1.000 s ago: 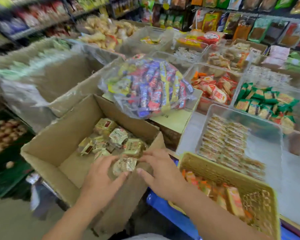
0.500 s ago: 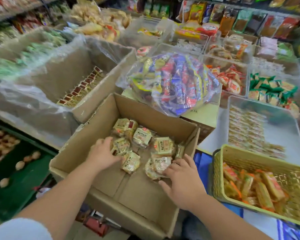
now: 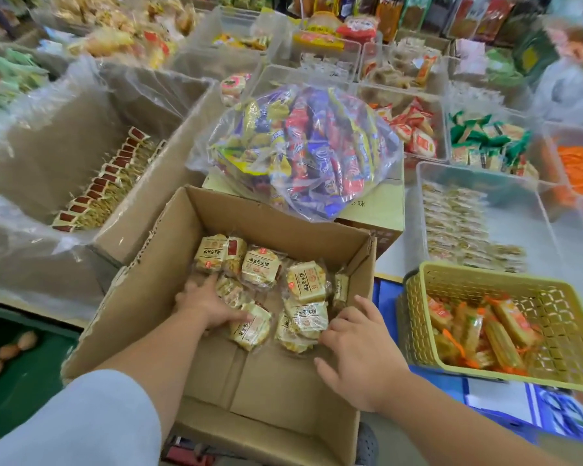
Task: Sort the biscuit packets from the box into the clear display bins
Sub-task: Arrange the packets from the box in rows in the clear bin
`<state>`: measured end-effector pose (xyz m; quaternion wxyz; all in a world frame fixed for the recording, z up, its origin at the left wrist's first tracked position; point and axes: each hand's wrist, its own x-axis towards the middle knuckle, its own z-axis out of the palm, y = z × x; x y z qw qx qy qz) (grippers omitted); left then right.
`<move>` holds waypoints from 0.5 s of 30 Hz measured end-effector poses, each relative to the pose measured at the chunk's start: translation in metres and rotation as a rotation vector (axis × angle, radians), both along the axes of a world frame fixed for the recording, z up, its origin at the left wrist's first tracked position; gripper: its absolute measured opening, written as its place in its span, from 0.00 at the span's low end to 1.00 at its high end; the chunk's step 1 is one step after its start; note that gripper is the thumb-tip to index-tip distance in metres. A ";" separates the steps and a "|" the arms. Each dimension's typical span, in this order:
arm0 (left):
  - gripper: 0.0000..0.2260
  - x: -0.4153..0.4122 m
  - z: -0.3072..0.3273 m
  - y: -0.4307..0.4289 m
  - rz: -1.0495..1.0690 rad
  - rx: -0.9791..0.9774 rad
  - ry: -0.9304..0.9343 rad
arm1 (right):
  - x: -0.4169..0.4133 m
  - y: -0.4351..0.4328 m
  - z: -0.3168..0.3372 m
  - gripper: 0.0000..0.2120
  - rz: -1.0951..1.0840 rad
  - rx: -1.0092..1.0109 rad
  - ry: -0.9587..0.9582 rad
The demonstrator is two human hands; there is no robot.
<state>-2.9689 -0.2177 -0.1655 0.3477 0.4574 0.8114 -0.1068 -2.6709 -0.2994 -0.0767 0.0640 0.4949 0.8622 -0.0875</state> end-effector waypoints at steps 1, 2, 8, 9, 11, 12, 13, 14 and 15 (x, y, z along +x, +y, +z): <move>0.69 0.004 -0.003 0.000 0.029 0.017 0.004 | 0.000 0.000 0.000 0.24 0.000 0.007 0.003; 0.68 0.009 -0.007 0.000 0.047 0.026 0.010 | 0.001 0.000 0.000 0.23 -0.001 0.010 0.004; 0.67 0.027 -0.018 -0.003 0.021 0.024 0.027 | 0.000 0.000 -0.001 0.22 -0.006 0.020 0.000; 0.66 0.029 -0.018 -0.004 0.023 0.032 0.022 | 0.001 0.000 -0.001 0.22 -0.010 0.020 0.001; 0.62 0.031 -0.020 -0.006 0.058 0.050 -0.001 | 0.000 0.000 -0.002 0.23 -0.016 0.020 0.001; 0.59 0.032 -0.021 -0.008 0.101 0.051 -0.031 | 0.000 -0.001 -0.002 0.23 -0.018 0.020 0.003; 0.56 0.033 -0.021 -0.009 0.144 0.042 -0.066 | 0.000 -0.001 -0.002 0.23 -0.019 0.020 0.006; 0.50 0.033 -0.022 -0.011 0.174 0.025 -0.100 | -0.001 -0.001 -0.002 0.22 -0.019 0.023 0.009; 0.44 0.034 -0.022 -0.013 0.195 0.006 -0.134 | -0.001 -0.001 -0.003 0.22 -0.019 0.025 0.011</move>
